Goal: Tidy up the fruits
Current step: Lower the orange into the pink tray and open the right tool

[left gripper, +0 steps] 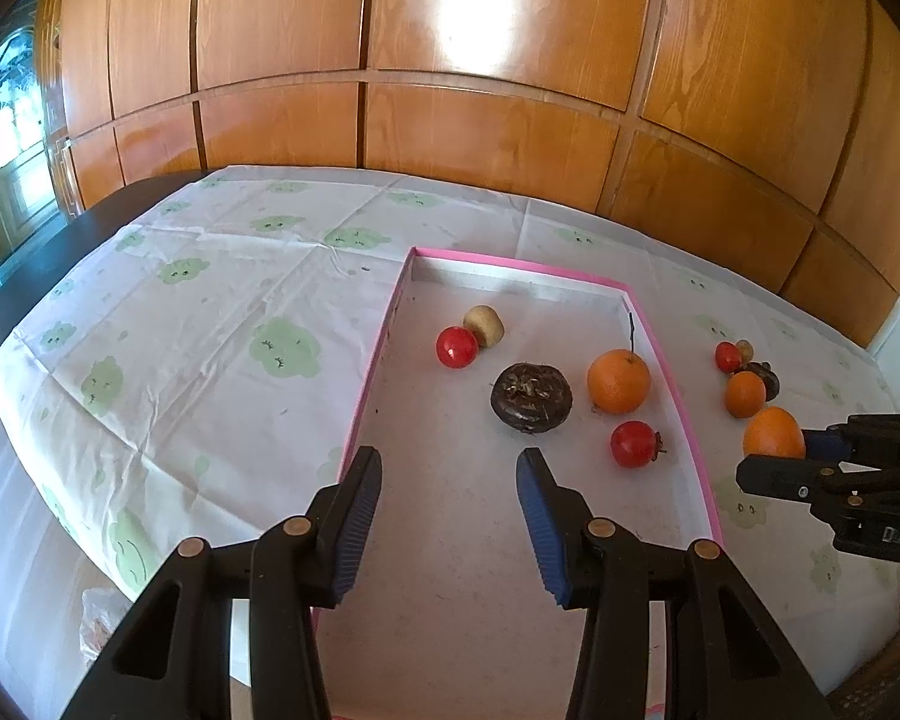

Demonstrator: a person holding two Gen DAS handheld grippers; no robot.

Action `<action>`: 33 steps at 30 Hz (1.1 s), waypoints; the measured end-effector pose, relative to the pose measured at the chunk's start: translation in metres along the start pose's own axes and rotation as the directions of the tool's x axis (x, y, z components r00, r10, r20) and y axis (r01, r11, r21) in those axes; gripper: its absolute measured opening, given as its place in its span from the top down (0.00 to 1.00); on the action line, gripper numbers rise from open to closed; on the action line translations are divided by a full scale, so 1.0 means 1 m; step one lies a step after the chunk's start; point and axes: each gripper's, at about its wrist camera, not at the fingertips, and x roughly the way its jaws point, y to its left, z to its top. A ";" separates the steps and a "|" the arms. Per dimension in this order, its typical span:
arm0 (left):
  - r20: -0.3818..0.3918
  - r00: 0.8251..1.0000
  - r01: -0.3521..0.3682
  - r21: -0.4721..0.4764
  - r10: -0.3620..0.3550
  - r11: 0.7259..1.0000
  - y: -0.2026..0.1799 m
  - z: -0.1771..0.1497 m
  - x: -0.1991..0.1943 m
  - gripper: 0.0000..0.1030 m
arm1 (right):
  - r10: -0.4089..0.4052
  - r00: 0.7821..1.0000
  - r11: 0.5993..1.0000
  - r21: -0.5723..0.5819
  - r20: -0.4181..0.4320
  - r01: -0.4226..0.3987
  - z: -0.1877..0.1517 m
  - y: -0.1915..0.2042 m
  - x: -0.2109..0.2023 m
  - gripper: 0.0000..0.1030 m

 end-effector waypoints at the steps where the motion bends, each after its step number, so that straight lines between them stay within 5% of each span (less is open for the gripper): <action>1: 0.000 1.000 -0.001 -0.002 0.001 1.000 0.000 0.000 0.000 0.54 | 0.003 1.000 1.000 -0.003 0.000 -0.003 0.001 0.002 0.001 0.67; 15: -0.004 1.000 -0.012 -0.025 0.012 1.000 0.010 -0.002 0.003 0.54 | 0.038 0.997 0.989 -0.138 -0.064 -0.046 0.029 0.049 0.040 0.66; 22: -0.012 1.000 -0.016 -0.044 0.015 0.999 0.017 -0.004 0.004 0.54 | 0.000 0.996 0.997 -0.077 -0.092 -0.007 0.048 0.037 0.072 0.65; 33: -0.018 1.000 -0.010 -0.054 0.009 0.999 0.018 -0.006 0.006 0.54 | 0.014 0.995 0.993 -0.119 -0.100 -0.026 0.027 0.046 0.063 0.66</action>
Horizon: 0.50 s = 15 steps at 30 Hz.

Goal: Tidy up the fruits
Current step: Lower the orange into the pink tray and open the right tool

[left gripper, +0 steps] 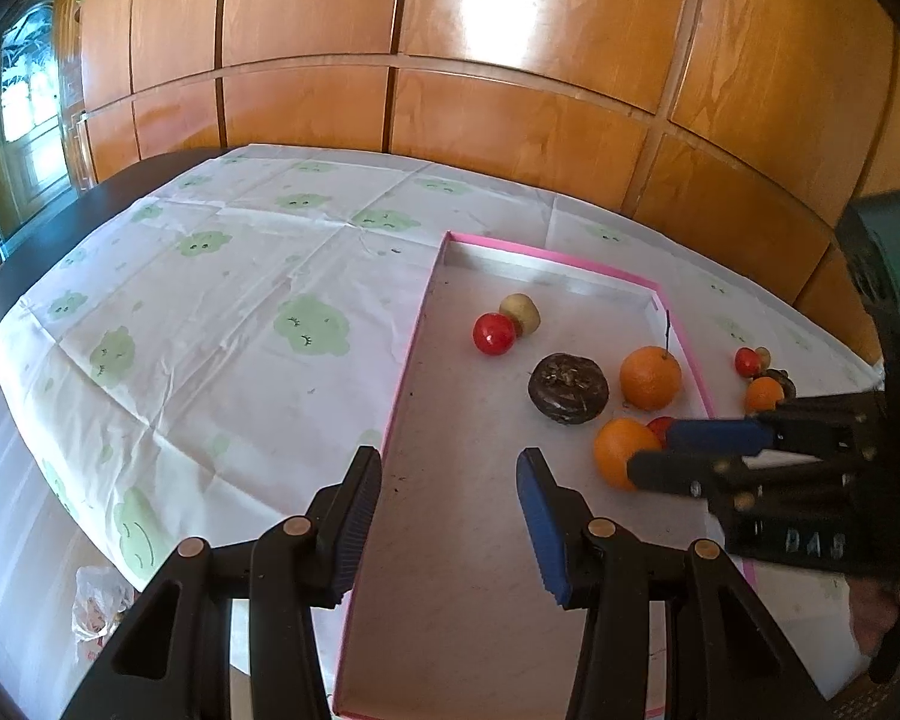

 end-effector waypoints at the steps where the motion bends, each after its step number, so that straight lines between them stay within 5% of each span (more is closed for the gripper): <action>1: 0.000 1.000 0.000 0.000 0.000 1.000 0.000 0.000 0.000 0.54 | -0.024 1.000 1.000 -0.009 -0.003 0.024 0.000 0.002 0.003 0.67; 3: -0.001 1.000 -0.003 0.003 0.003 1.000 -0.001 0.000 -0.001 0.54 | -0.040 0.999 0.999 -0.018 -0.003 0.040 -0.001 0.003 0.007 0.77; 8: 0.006 1.000 -0.009 0.009 0.008 1.000 -0.002 -0.001 -0.004 0.53 | -0.140 0.990 0.990 0.008 0.020 0.139 0.009 -0.008 0.016 0.83; 15: 0.003 1.000 -0.010 0.021 0.010 1.000 -0.005 -0.002 -0.005 0.51 | -0.086 0.995 0.993 0.090 0.041 0.083 0.016 -0.025 0.008 0.81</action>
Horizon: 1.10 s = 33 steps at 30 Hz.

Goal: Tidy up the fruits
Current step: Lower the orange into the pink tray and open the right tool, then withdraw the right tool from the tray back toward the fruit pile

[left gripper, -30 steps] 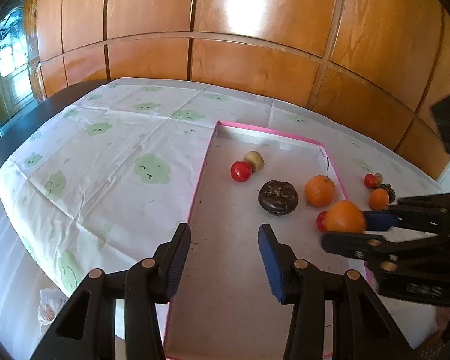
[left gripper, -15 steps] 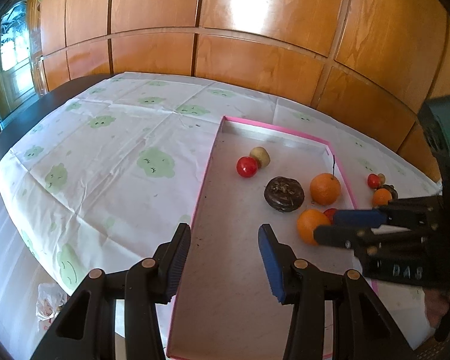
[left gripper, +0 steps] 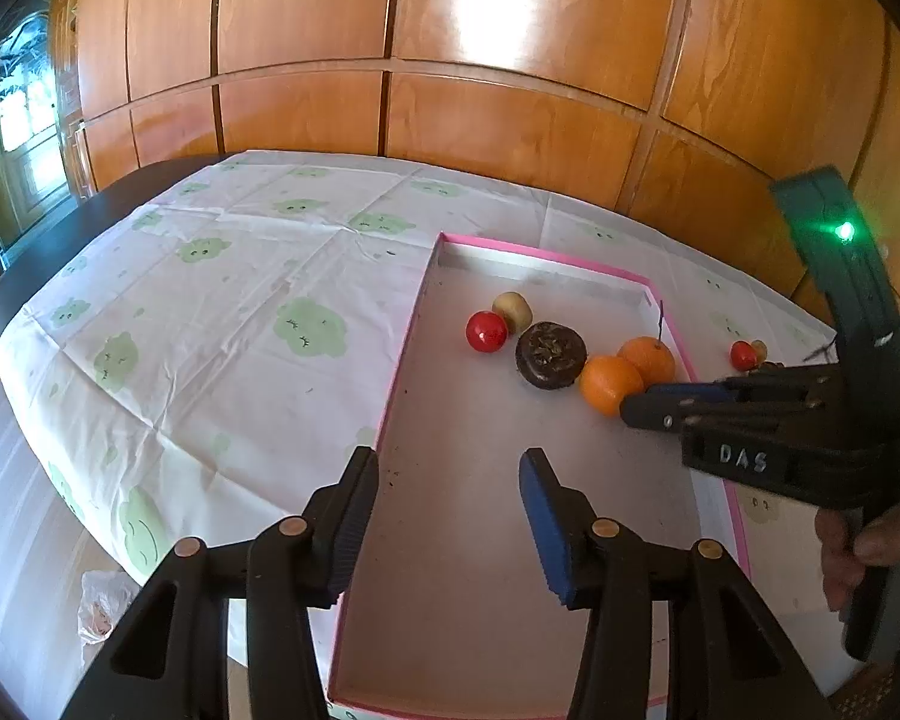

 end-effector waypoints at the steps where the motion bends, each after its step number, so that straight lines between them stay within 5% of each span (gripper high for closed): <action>1: -0.001 1.000 0.001 0.001 -0.001 1.000 -0.001 0.000 0.000 0.51 | 0.001 1.000 1.000 -0.001 0.002 -0.001 0.000 0.001 -0.001 0.81; 33: 0.012 1.000 0.016 0.061 -0.017 0.998 -0.022 -0.004 -0.010 0.51 | 0.015 0.996 0.998 0.053 0.082 -0.020 -0.024 -0.007 -0.046 0.71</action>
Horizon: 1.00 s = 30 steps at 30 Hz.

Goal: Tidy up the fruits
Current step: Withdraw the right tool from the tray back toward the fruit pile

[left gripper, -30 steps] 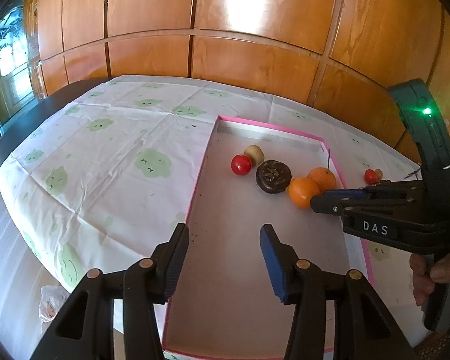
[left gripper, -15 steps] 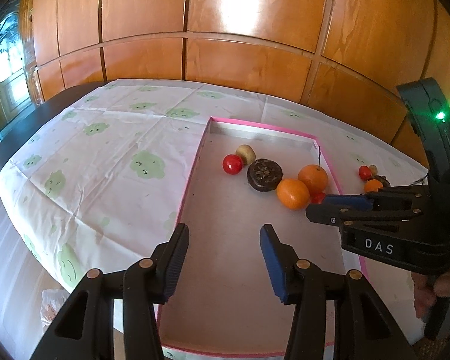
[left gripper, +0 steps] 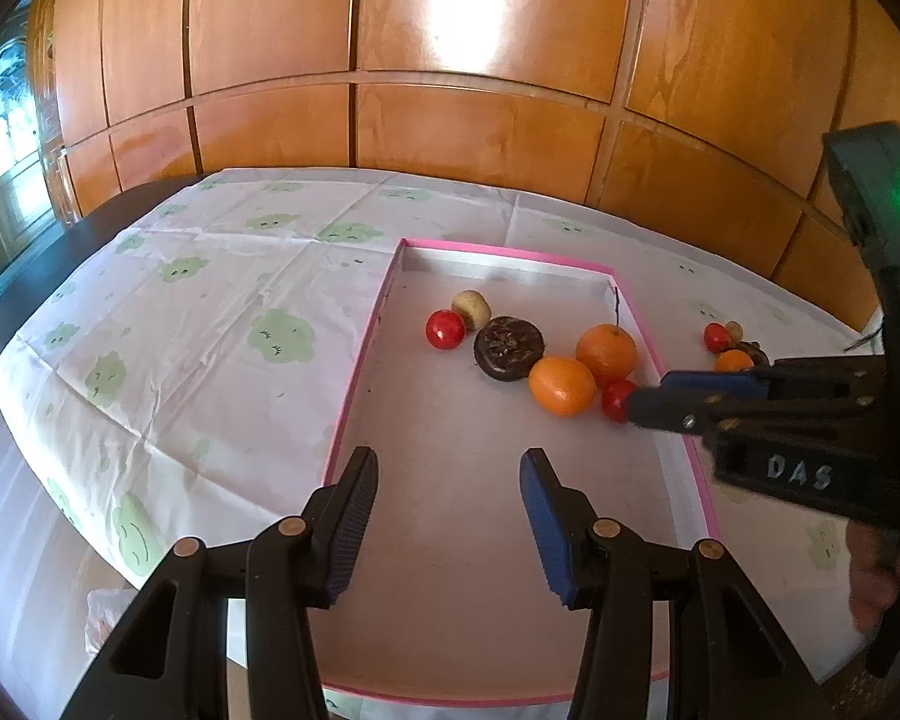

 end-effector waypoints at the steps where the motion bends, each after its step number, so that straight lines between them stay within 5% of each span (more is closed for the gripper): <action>1: -0.001 1.000 0.003 0.002 -0.003 1.000 -0.001 0.000 0.000 0.51 | -0.002 1.000 1.000 0.008 0.004 0.002 0.000 -0.004 -0.003 0.71; 10: -0.014 1.000 0.016 0.021 -0.016 1.000 -0.009 -0.002 0.004 0.48 | -0.078 0.997 0.995 0.069 0.013 0.077 -0.015 -0.057 -0.029 0.71; 16: -0.021 0.999 0.029 0.045 -0.028 0.999 -0.017 -0.002 0.005 0.48 | -0.188 0.982 0.967 0.171 -0.015 0.188 -0.032 -0.129 -0.050 0.71; 24: -0.031 0.998 0.049 0.100 -0.046 0.994 -0.036 0.003 0.005 0.48 | -0.334 0.938 0.871 0.351 -0.092 0.344 -0.068 -0.229 -0.064 0.70; 27: -0.025 0.997 0.077 0.128 -0.075 0.989 -0.049 0.008 0.002 0.48 | -0.309 0.939 0.812 0.471 -0.153 0.344 -0.083 -0.258 -0.060 0.70; 30: -0.032 0.994 0.111 0.179 -0.107 0.977 -0.070 0.013 0.002 0.48 | -0.275 0.953 0.781 0.548 -0.128 0.299 -0.087 -0.274 -0.068 0.70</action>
